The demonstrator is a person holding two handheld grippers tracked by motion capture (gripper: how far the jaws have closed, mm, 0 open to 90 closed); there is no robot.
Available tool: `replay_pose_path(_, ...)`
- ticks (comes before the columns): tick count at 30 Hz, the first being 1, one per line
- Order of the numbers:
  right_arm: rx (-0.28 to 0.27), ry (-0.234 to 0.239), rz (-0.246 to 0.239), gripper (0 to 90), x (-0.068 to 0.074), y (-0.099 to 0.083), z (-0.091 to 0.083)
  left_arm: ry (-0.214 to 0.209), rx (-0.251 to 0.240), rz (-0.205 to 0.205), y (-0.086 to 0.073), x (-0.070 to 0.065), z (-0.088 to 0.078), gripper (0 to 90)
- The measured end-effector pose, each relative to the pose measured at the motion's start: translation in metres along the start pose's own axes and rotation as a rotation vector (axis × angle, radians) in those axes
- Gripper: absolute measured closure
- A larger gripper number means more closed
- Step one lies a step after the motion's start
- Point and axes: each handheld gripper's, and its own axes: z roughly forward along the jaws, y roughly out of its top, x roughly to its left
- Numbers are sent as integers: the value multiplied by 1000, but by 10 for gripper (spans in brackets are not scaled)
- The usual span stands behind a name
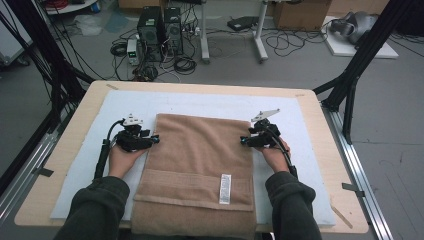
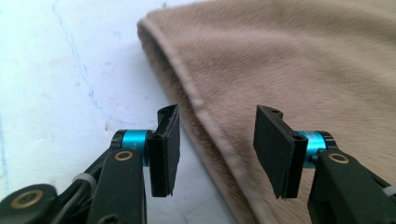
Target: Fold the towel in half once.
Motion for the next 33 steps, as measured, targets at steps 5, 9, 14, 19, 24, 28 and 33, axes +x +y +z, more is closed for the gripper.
replay_pose_path(5,-23,71,79,581,-6,-6,6,-32,13,15,2,-4,3,697)
replay_pose_path(9,-28,126,39,787,-4,-2,8,-22,3,-8,3,-5,5,823)
replay_pose_path(14,-52,25,-30,802,-3,16,-2,39,-55,17,14,-5,-1,837)
replay_pose_path(19,-92,-46,-75,803,-9,49,-19,101,-143,63,49,-7,-13,838)
replay_pose_path(24,-168,-111,-96,777,-21,82,-41,141,-228,88,85,-3,-23,833)
replay_pose_path(28,-179,-76,26,521,-38,75,-32,100,-138,45,77,7,-13,611)
replay_pose_path(33,-106,0,42,460,-30,50,-19,49,-102,66,51,10,-15,561)
